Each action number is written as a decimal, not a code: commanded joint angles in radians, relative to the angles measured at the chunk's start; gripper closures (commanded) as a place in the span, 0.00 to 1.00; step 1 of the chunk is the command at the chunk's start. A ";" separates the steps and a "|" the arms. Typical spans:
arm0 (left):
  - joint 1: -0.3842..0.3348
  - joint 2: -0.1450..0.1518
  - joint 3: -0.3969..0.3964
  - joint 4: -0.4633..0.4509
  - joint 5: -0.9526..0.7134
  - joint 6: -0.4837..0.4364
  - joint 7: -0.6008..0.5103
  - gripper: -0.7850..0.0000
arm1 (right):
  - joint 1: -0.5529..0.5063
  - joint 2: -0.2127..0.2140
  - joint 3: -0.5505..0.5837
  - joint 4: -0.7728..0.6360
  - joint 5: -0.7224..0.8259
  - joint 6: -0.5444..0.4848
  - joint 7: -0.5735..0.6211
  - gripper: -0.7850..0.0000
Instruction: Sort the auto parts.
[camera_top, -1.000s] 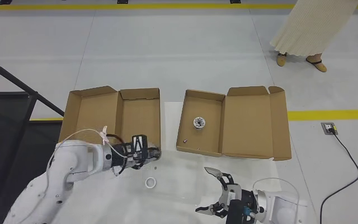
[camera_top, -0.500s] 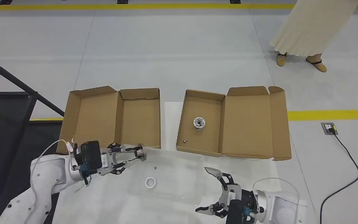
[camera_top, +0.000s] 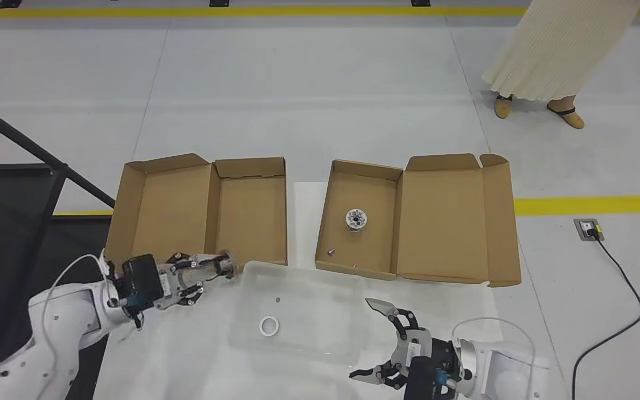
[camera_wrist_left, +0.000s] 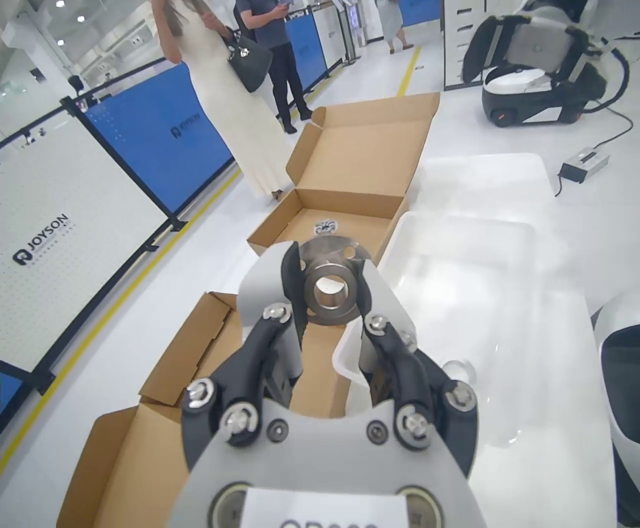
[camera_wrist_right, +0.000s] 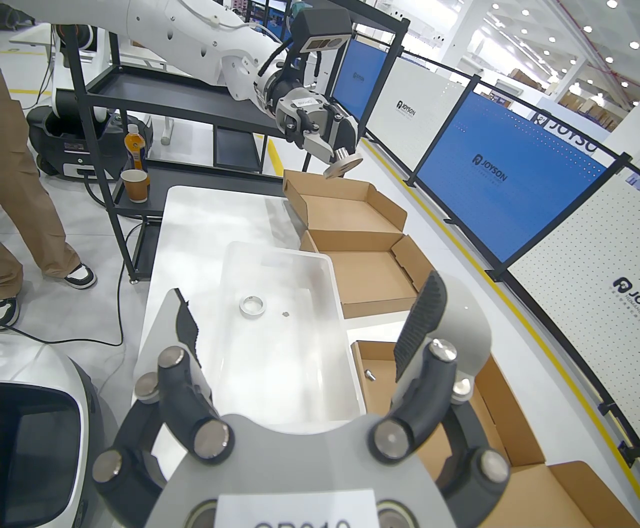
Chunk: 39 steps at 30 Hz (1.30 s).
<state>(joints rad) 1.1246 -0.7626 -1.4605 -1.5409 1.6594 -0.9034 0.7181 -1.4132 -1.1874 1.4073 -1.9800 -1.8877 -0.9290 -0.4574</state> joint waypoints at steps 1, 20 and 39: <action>-0.012 0.001 -0.005 0.006 0.007 0.004 -0.024 1.00 | 0.000 0.000 0.000 0.000 0.000 0.000 0.000 0.00; -0.072 -0.010 0.012 0.071 -0.074 0.051 -0.193 1.00 | 0.000 0.000 0.000 0.000 0.000 0.000 0.000 0.00; -0.651 -0.152 0.452 0.638 -0.021 0.043 -0.257 1.00 | 0.000 0.000 0.000 0.000 0.000 0.000 0.000 0.00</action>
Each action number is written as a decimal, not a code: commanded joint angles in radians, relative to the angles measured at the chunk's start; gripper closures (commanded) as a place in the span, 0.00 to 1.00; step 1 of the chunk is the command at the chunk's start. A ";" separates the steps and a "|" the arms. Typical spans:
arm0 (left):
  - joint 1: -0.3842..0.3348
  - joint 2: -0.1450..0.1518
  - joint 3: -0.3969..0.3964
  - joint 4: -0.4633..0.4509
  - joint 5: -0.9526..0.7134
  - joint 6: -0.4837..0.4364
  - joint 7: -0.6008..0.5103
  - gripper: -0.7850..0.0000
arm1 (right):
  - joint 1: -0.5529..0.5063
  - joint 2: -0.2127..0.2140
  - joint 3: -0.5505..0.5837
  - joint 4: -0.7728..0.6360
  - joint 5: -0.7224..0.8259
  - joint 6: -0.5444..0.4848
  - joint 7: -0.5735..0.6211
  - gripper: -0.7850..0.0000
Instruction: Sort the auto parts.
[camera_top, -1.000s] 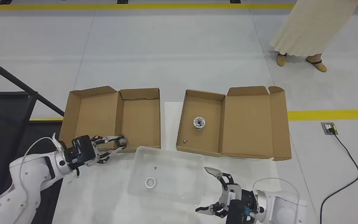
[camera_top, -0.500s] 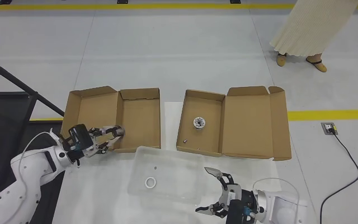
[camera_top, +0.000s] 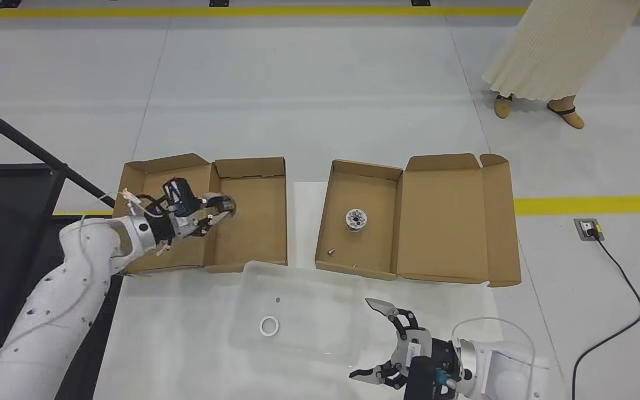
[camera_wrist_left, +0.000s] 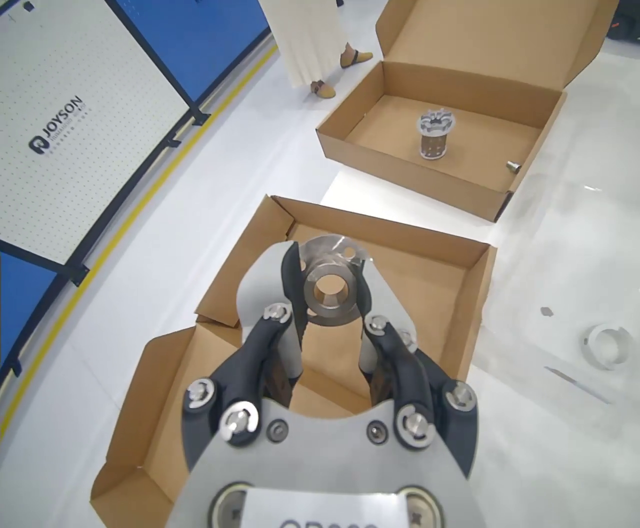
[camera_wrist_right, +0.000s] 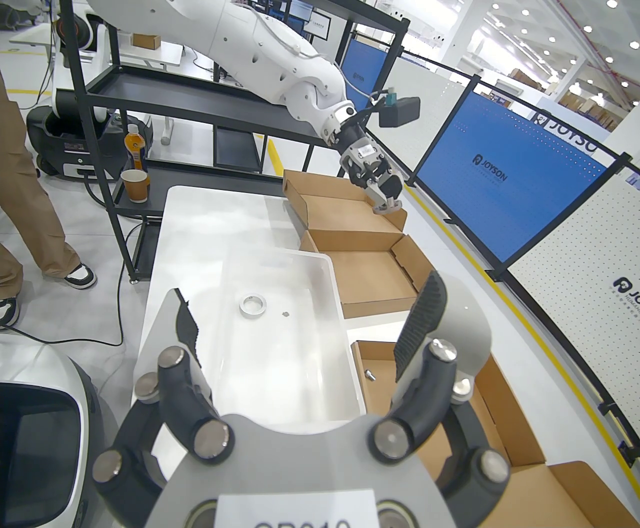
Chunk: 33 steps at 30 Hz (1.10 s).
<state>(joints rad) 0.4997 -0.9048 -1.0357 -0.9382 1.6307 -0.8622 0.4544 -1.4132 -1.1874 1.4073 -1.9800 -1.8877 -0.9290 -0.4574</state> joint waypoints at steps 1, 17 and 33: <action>-0.056 -0.026 0.060 0.075 0.018 0.004 0.013 1.00 | 0.000 0.000 0.000 0.000 0.000 0.000 0.000 0.00; -0.270 -0.214 0.318 0.459 0.078 0.018 -0.002 1.00 | 0.000 0.000 0.000 0.000 0.000 0.000 0.000 0.00; -0.352 -0.318 0.408 0.619 0.151 -0.026 -0.078 1.00 | 0.000 0.000 0.000 0.000 0.000 0.000 0.000 0.00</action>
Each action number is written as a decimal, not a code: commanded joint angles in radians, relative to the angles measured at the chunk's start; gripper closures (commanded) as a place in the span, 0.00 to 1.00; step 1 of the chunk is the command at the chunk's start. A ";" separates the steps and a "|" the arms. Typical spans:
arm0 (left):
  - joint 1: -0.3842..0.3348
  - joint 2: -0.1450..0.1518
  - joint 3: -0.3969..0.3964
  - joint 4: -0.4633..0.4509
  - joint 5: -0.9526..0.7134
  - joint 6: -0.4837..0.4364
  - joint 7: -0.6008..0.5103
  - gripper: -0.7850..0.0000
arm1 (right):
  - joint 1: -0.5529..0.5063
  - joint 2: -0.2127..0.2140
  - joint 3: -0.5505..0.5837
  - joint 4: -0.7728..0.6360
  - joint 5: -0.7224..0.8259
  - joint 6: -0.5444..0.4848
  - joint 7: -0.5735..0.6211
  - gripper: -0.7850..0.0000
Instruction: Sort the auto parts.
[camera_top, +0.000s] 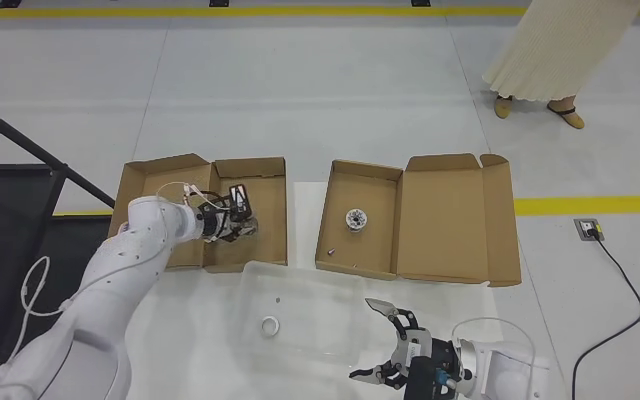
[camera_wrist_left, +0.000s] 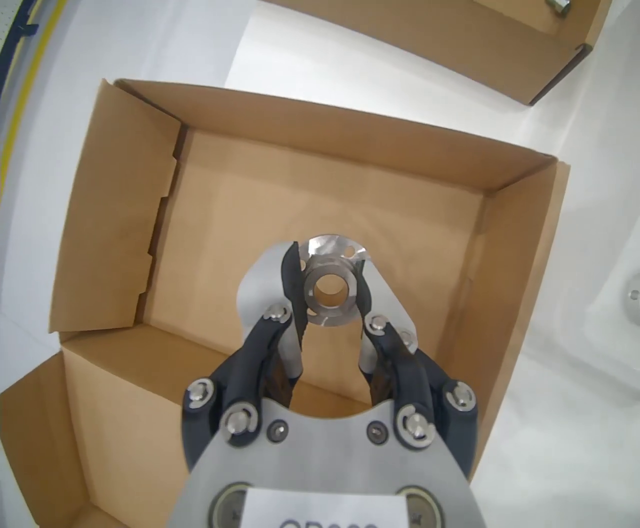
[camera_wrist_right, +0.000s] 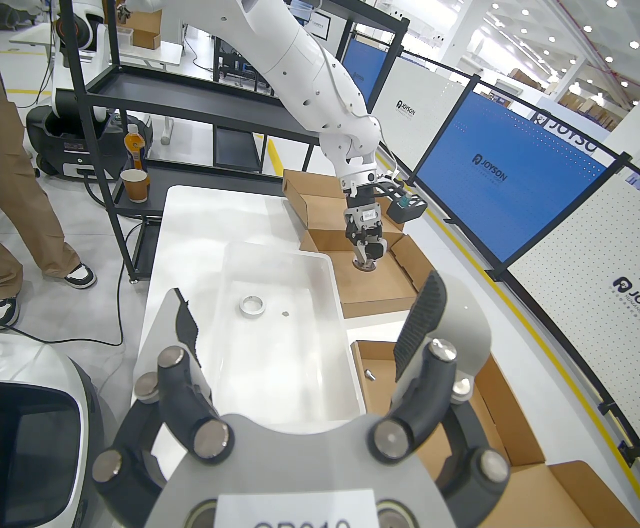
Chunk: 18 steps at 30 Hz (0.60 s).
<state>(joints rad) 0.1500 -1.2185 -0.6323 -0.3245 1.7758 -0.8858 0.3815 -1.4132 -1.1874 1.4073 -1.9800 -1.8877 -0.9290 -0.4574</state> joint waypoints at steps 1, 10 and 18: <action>-0.004 -0.008 0.006 0.012 0.005 -0.010 -0.005 1.00 | 0.000 0.000 0.000 0.000 0.000 0.000 0.000 0.00; -0.006 -0.041 0.016 0.061 0.005 0.006 -0.038 1.00 | 0.000 0.000 0.000 0.000 0.000 0.000 0.000 0.00; 0.000 -0.056 0.024 0.084 0.015 0.008 -0.056 1.00 | 0.000 0.000 0.000 0.000 0.000 0.000 0.000 0.00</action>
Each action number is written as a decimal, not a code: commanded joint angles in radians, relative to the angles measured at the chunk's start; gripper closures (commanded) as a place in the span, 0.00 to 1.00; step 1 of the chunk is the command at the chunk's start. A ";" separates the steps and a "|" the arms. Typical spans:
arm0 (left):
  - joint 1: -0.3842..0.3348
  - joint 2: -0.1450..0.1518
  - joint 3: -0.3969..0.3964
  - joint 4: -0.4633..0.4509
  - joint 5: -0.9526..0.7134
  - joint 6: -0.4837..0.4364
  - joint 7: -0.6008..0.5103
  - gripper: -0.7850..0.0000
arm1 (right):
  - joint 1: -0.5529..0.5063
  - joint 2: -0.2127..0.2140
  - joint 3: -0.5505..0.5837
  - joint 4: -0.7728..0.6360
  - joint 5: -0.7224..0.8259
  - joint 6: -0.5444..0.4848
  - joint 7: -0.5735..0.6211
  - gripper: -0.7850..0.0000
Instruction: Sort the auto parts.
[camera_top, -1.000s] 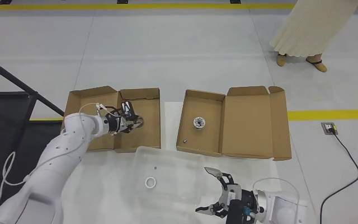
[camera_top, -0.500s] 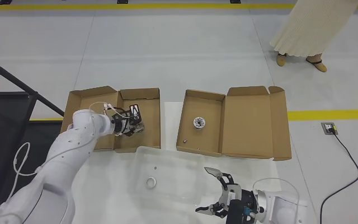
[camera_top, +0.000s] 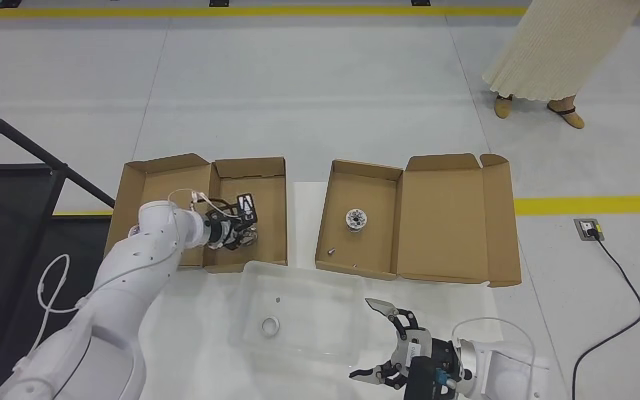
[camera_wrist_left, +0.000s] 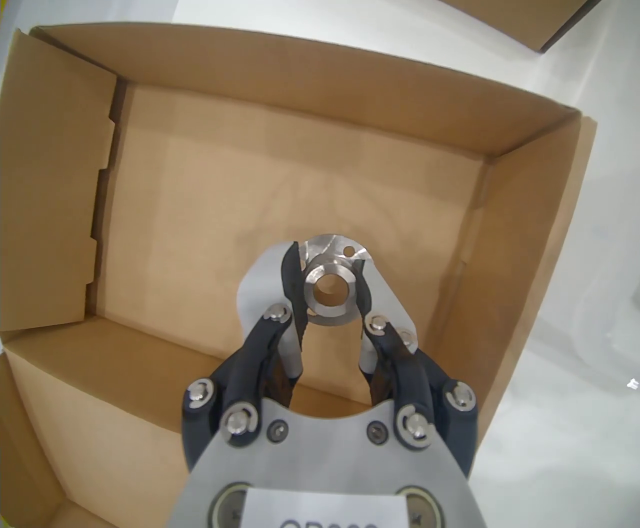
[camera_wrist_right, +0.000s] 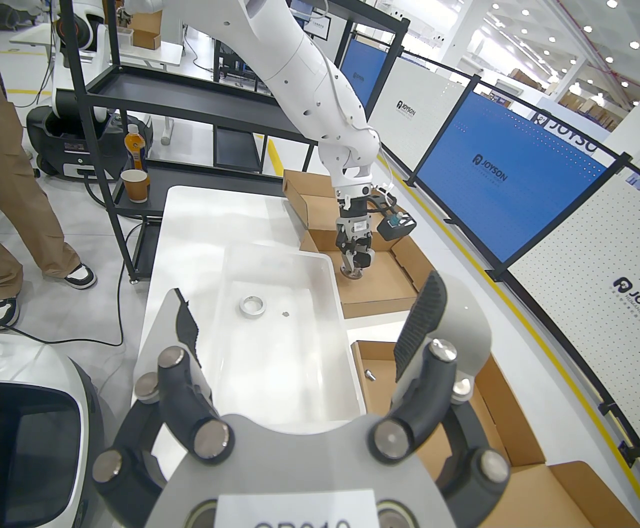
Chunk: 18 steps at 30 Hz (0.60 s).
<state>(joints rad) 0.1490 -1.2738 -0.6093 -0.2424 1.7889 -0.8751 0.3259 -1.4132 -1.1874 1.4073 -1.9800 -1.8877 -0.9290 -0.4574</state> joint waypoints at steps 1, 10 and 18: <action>0.001 -0.003 0.003 0.005 0.004 -0.007 -0.001 1.00 | 0.000 0.000 0.000 0.000 0.000 0.000 0.000 0.00; -0.001 -0.010 0.008 0.016 0.016 -0.009 0.005 0.64 | 0.000 0.000 0.000 0.000 0.000 0.000 0.000 0.00; -0.002 -0.011 0.004 0.027 0.013 -0.007 0.011 0.56 | 0.000 0.000 0.000 0.000 0.000 0.000 0.000 0.00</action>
<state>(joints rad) 0.1473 -1.2850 -0.6048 -0.2168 1.8020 -0.8823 0.3357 -1.4132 -1.1874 1.4073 -1.9800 -1.8877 -0.9290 -0.4574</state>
